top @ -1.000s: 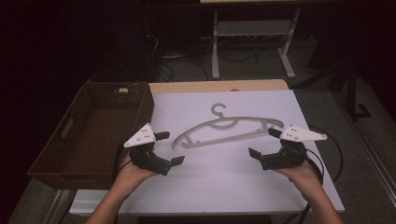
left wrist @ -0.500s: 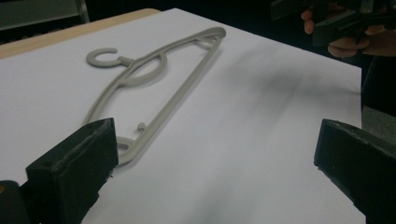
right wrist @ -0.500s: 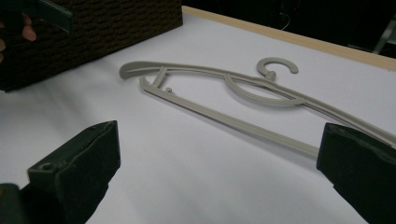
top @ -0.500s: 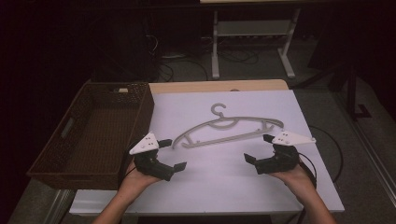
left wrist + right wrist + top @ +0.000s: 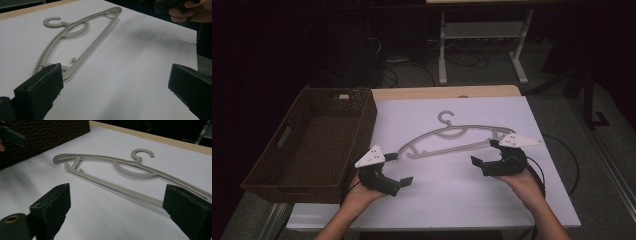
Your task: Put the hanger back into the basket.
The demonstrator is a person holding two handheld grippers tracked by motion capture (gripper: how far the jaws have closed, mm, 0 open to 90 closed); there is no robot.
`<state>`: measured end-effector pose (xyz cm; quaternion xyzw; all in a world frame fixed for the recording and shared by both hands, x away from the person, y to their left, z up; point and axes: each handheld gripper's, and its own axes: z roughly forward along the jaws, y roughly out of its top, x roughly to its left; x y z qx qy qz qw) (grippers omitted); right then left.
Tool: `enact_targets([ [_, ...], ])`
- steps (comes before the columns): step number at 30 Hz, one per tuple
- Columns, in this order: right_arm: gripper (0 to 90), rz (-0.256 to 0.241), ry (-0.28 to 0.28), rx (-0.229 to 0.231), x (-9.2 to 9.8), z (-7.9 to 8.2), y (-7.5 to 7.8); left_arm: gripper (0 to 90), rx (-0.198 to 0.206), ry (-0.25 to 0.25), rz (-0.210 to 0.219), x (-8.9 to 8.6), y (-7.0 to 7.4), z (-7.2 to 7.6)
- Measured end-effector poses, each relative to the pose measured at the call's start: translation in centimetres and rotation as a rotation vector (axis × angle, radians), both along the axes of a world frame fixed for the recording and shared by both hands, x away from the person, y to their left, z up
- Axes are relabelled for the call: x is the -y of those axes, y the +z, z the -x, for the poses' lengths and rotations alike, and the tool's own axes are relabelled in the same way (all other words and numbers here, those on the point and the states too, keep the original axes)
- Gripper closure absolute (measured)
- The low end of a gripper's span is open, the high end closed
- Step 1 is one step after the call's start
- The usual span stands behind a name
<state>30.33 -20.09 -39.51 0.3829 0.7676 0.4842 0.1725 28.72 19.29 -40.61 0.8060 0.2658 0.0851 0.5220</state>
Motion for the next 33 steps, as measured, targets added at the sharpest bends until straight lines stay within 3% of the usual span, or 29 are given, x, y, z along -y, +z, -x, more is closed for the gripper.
enact_targets([
  [10,34.6,0.029,0.001,-0.032,-2.1,-2.6,-0.4,0.0,-0.006,-0.006,-0.003,0.1,-0.2,0.0],
  [16,54.1,0.033,0.007,-0.011,-3.6,-3.9,-0.3,0.0,-0.006,-0.006,-0.001,0.0,-0.2,0.0],
  [26,88.5,0.07,0.006,-0.051,-5.2,-6.1,-1.5,0.0,-0.006,-0.008,0.001,0.0,-0.2,-0.1],
  [33,89.5,0.105,-0.001,-0.085,-5.3,-7.3,-2.8,0.0,-0.009,-0.012,0.002,0.0,-0.2,0.0],
])
